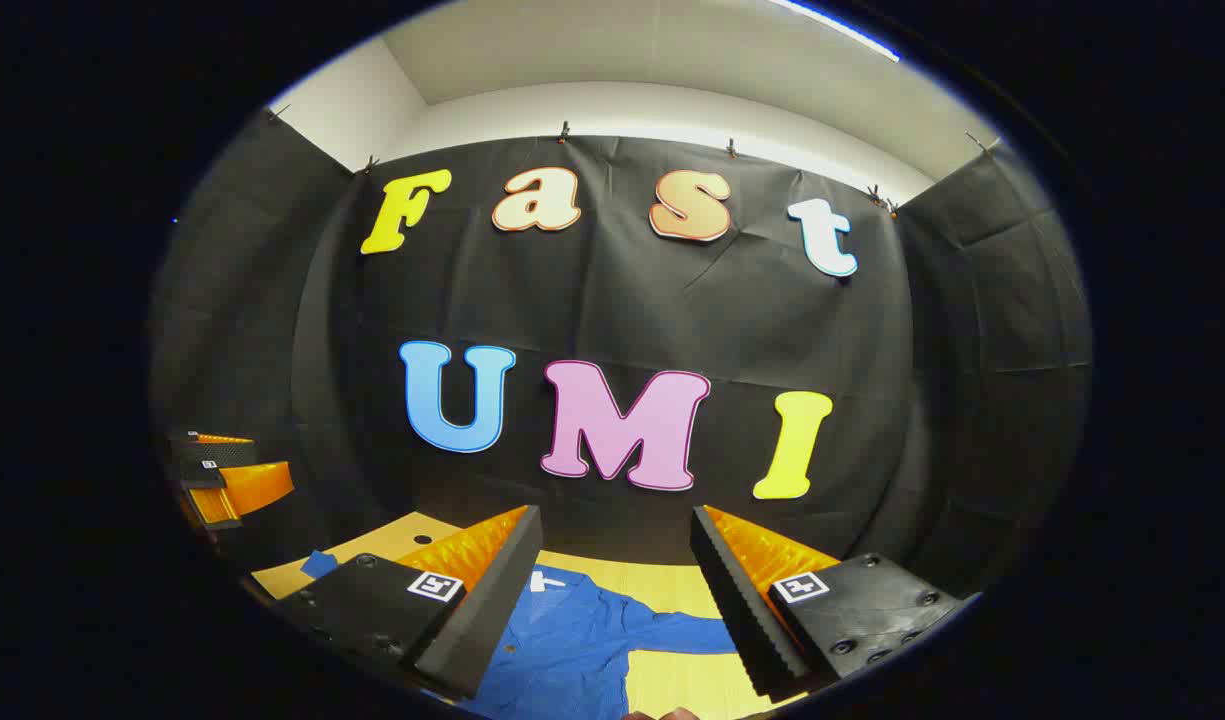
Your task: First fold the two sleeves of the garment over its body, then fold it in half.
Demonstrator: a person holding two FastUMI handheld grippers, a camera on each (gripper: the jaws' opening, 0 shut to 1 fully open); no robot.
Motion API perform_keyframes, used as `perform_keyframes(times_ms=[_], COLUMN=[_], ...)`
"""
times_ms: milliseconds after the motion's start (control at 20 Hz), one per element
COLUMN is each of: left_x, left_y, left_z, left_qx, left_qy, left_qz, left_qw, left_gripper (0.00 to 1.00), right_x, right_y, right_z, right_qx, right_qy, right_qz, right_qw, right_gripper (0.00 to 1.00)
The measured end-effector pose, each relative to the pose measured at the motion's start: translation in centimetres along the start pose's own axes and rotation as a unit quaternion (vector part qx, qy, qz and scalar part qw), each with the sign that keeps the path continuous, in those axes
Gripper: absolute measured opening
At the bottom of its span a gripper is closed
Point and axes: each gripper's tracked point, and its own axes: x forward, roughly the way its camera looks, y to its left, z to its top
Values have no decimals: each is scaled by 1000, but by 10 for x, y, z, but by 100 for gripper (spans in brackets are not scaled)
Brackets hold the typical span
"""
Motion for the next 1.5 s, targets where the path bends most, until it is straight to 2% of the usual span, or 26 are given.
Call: perform_keyframes(times_ms=[50, 100, 200, 400, 500, 550, 700, 850, 950, 1000, 1100, 1200, 1400, 1500], left_x=[0, -1, -3, -8, -11, -12, -14, -16, -16, -15, -15, -12, -5, 1], left_y=[1, 2, 2, 6, 10, 12, 15, 16, 17, 17, 19, 22, 27, 30], left_z=[0, 1, 2, 2, 3, 4, 5, 4, 4, 4, 4, 3, -8, -15], left_qx=[0, -3, -5, -4, -4, -4, -4, -9, -9, -9, -11, -13, -30, -38], left_qy=[0, -1, -2, 0, -1, -2, -4, -3, -2, -2, -2, -2, 12, 20], left_qz=[-1, -4, -8, -8, -4, -3, 2, 3, 3, 3, 4, 6, 0, -7], left_qw=[1000, 1000, 1000, 1000, 1000, 1000, 1000, 1000, 1000, 1000, 1000, 1000, 999, 999], left_gripper=[82, 80, 81, 81, 80, 82, 82, 80, 80, 83, 80, 80, 80, 82], right_x=[0, -2, -3, -4, -4, -4, -4, -1, 2, 3, 9, 15, 36, 50], right_y=[2, 3, 3, 11, 13, 14, 16, 15, 14, 13, 10, 7, -7, -17], right_z=[1, 2, 9, 13, 14, 14, 17, 18, 22, 24, 25, 27, 20, 6], right_qx=[2, 5, 1, 0, 2, 2, 0, 2, 2, 2, 0, 2, 2, 10], right_qy=[2, 3, -3, -4, -3, -4, -4, -1, -3, -3, -2, 3, 22, 55], right_qz=[-2, -3, -7, -7, -6, -6, -3, -1, 1, 1, 2, 3, -1, -2], right_qw=[1000, 1000, 1000, 1000, 1000, 1000, 1000, 1000, 1000, 1000, 1000, 1000, 1000, 998], right_gripper=[96, 92, 96, 96, 92, 96, 96, 92, 96, 92, 92, 96, 96, 96])
